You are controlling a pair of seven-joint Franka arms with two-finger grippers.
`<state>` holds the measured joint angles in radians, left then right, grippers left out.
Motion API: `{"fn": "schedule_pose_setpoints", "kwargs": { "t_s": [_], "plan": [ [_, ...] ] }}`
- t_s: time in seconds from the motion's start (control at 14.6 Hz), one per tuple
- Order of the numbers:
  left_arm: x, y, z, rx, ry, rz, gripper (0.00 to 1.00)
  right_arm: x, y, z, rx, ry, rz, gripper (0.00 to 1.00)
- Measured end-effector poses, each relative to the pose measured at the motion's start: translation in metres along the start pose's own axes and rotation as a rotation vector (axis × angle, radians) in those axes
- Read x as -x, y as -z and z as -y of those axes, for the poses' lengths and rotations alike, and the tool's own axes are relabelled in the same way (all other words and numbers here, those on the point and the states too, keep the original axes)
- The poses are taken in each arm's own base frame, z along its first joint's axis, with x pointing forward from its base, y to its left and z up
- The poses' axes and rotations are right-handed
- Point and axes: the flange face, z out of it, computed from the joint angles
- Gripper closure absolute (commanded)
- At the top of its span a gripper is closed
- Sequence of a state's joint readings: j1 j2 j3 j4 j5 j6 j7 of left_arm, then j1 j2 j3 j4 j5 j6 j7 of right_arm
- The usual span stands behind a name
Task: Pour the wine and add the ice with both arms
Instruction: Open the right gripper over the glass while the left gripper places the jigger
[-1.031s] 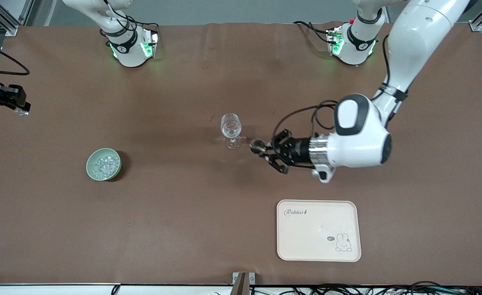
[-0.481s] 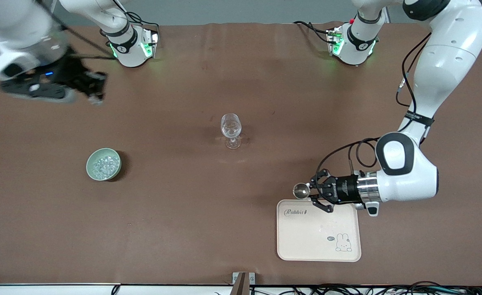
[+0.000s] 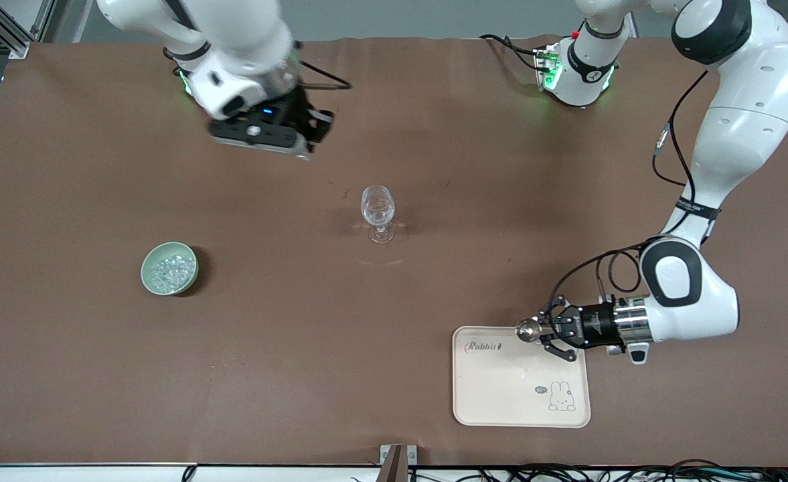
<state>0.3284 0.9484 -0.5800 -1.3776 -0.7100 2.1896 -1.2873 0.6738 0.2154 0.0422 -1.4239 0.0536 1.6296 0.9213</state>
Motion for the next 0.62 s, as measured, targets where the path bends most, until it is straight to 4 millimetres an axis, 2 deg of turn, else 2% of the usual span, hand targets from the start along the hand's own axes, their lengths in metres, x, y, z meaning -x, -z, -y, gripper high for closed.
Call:
{"fn": "schedule_pose_setpoints", "kwargs": {
  "t_s": [0.14,0.27,0.41,0.62],
  "plan": [
    [-0.018,0.003,-0.007,0.046,0.016,0.031,0.99,0.018,-0.041,0.039,0.008,0.020,0.007,1.00],
    [-0.034,0.000,-0.015,0.076,0.033,0.068,0.99,0.027,-0.075,0.063,0.021,0.039,0.017,1.00],
    [-0.050,-0.008,-0.018,0.087,0.042,0.108,0.99,0.023,-0.098,0.071,0.033,0.040,0.025,0.99],
    [-0.082,-0.021,-0.017,0.095,0.026,0.139,0.99,0.015,-0.120,0.074,0.045,0.031,0.031,0.99]
  ]
}}
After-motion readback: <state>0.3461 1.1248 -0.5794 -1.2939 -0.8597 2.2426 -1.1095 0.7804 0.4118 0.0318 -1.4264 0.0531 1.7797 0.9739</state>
